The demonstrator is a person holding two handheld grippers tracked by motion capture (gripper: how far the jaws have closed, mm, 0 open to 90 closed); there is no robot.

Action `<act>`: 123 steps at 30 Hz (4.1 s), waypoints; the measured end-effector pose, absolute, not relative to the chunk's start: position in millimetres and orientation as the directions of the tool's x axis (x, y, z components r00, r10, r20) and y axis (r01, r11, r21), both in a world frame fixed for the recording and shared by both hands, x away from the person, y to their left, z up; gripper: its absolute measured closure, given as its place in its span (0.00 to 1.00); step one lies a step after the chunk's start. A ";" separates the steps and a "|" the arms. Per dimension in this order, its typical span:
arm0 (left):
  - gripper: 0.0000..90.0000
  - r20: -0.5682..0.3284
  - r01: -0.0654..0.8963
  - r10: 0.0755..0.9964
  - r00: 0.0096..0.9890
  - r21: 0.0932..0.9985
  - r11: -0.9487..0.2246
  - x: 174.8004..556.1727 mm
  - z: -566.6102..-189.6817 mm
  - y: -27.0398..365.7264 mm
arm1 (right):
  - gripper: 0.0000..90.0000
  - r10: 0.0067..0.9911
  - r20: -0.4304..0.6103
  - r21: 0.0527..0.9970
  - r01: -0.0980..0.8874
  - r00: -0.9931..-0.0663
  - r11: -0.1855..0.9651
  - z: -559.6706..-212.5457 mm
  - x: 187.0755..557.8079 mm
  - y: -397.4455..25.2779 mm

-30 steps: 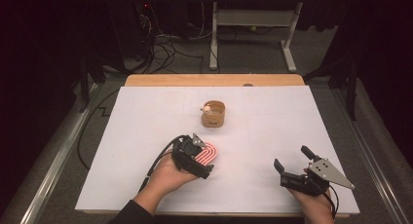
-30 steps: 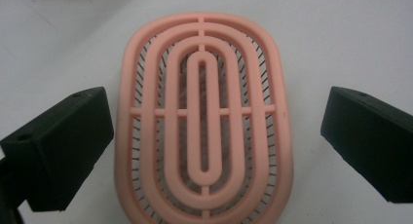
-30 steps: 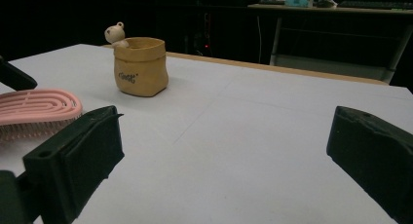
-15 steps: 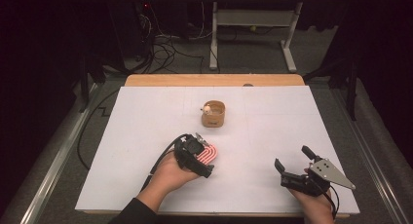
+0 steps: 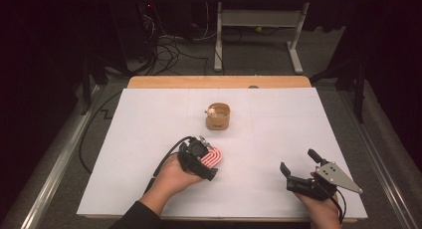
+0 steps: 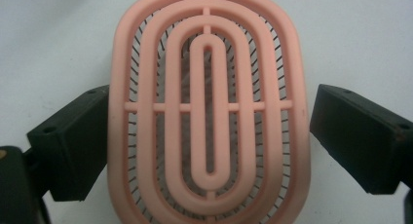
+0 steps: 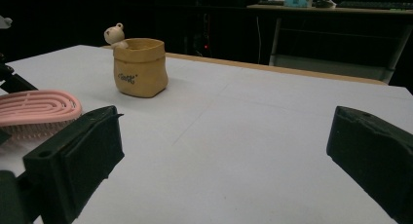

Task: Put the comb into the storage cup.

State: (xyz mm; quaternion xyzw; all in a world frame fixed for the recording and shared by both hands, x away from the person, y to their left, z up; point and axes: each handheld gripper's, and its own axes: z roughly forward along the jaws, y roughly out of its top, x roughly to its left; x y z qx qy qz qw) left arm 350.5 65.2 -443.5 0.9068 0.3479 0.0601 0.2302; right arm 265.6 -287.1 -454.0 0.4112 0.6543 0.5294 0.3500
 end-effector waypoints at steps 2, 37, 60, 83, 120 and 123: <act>0.09 -0.047 0.599 0.654 0.755 0.457 -0.658 349.2 -443.4 65.5 | 0.01 0.910 -0.021 0.981 0.167 -0.414 0.099 -453.9 265.4 -287.6; 0.20 -0.022 0.572 0.649 0.761 0.494 -0.655 345.9 -446.2 67.7 | 0.01 0.912 -0.020 0.982 0.162 -0.410 0.095 -453.3 263.8 -288.1; 0.20 -0.002 0.546 0.637 0.771 0.517 -0.659 342.2 -449.2 67.7 | 0.01 0.911 -0.030 0.981 0.162 -0.412 0.106 -454.0 264.2 -286.3; 0.20 -0.065 0.522 0.643 0.763 0.650 -0.553 334.9 -439.3 87.0 | 0.01 0.913 -0.029 0.983 0.154 -0.406 0.100 -452.6 262.6 -288.1; 0.20 -0.073 0.323 0.659 0.748 0.908 -0.266 304.8 -408.3 138.2 | 0.01 0.909 -0.035 0.982 0.153 -0.416 0.108 -452.9 262.2 -285.6; 0.20 -0.065 0.305 0.660 0.748 0.917 -0.256 303.0 -408.3 138.1 | 0.01 0.908 -0.037 0.982 0.154 -0.418 0.111 -453.2 262.3 -284.7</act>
